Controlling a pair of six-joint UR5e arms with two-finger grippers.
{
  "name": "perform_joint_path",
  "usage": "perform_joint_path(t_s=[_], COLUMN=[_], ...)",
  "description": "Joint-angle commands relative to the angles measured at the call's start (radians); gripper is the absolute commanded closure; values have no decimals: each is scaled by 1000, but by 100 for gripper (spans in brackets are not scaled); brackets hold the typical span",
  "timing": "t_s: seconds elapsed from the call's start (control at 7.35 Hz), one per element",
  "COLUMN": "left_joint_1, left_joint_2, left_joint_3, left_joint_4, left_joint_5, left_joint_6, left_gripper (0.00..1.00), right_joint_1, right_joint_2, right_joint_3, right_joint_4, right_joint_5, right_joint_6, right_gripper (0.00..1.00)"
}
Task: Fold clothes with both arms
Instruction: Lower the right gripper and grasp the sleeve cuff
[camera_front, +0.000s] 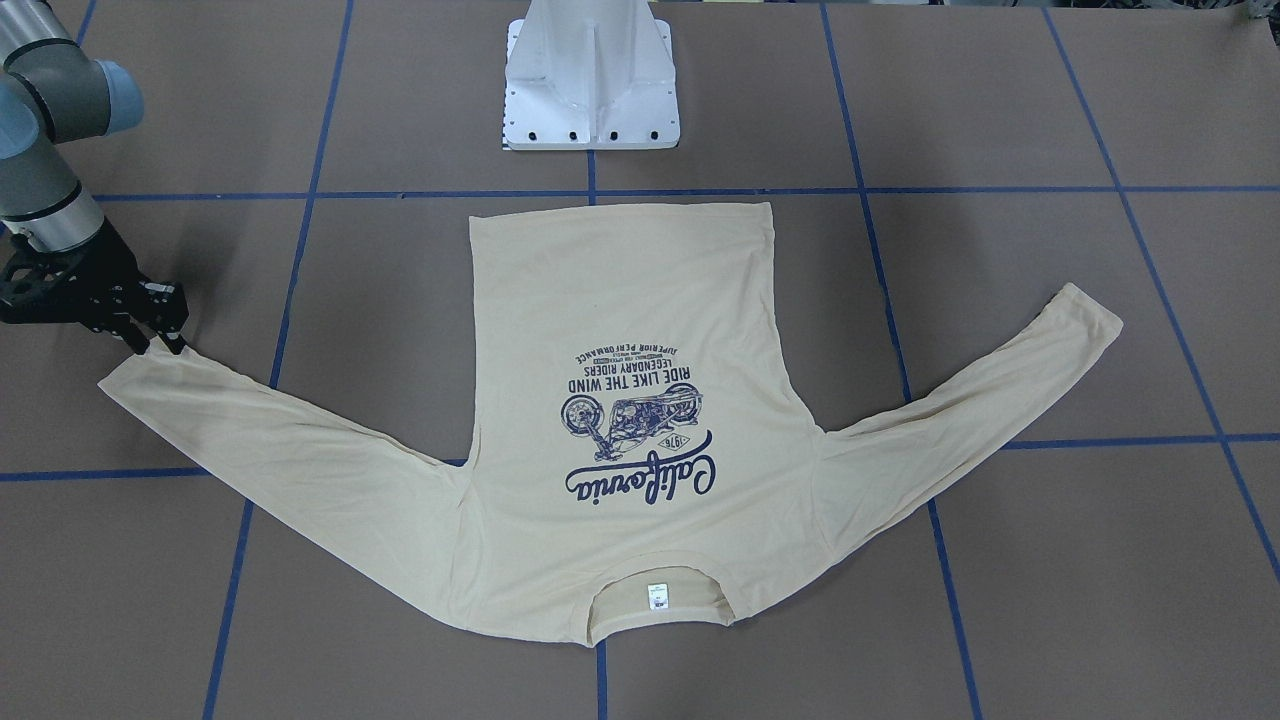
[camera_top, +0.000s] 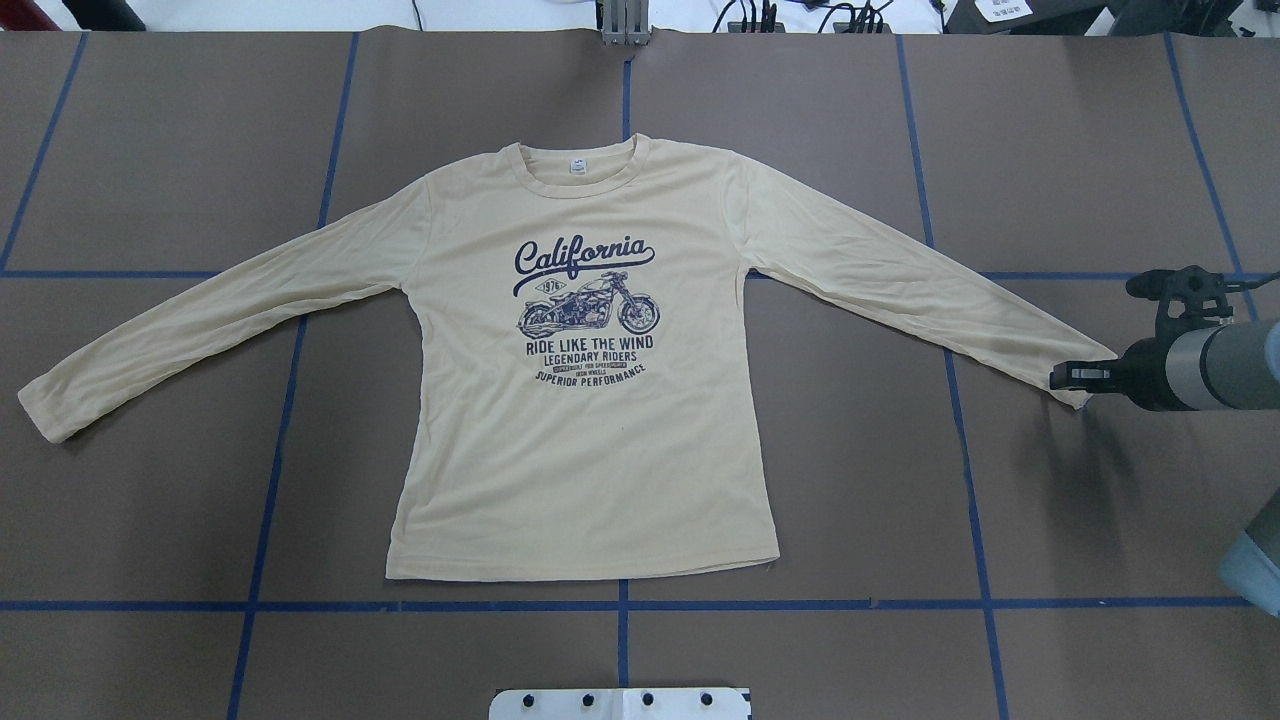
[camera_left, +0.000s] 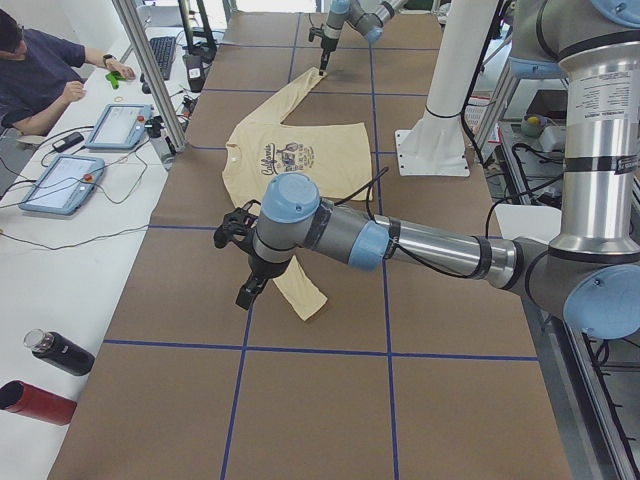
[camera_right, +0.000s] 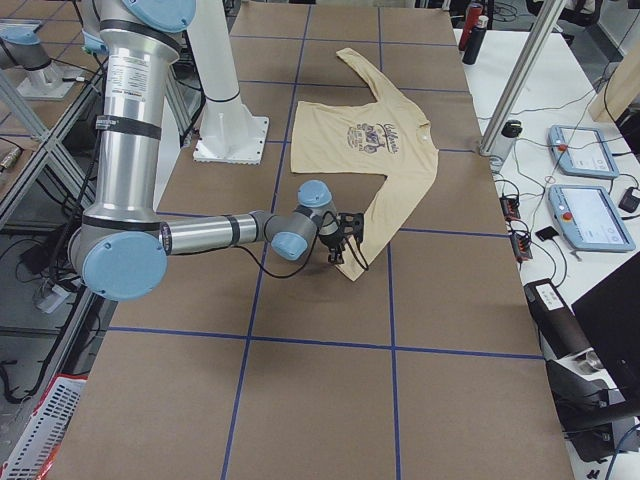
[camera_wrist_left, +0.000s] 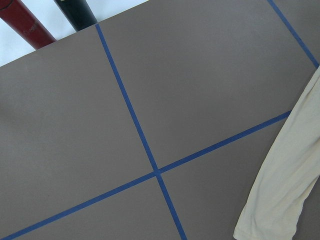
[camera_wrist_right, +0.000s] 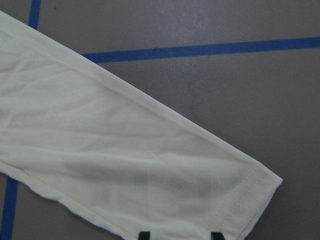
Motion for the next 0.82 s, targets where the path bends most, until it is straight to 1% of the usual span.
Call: perform_joint_path(t_s=[0.0, 0.68], left_joint_1=[0, 0], left_joint_2=[1, 1], left_joint_3=[10, 12], left_joint_4=[-15, -15], left_joint_5=[-1, -1], left_joint_6=[0, 0], left_gripper=[0, 0], right_joint_1=[-5, -13], right_joint_2=[1, -8], right_joint_3=[-3, 0], right_joint_4=[-4, -12], right_joint_5=[-2, -2], right_joint_6=[-2, -2], right_gripper=[56, 54])
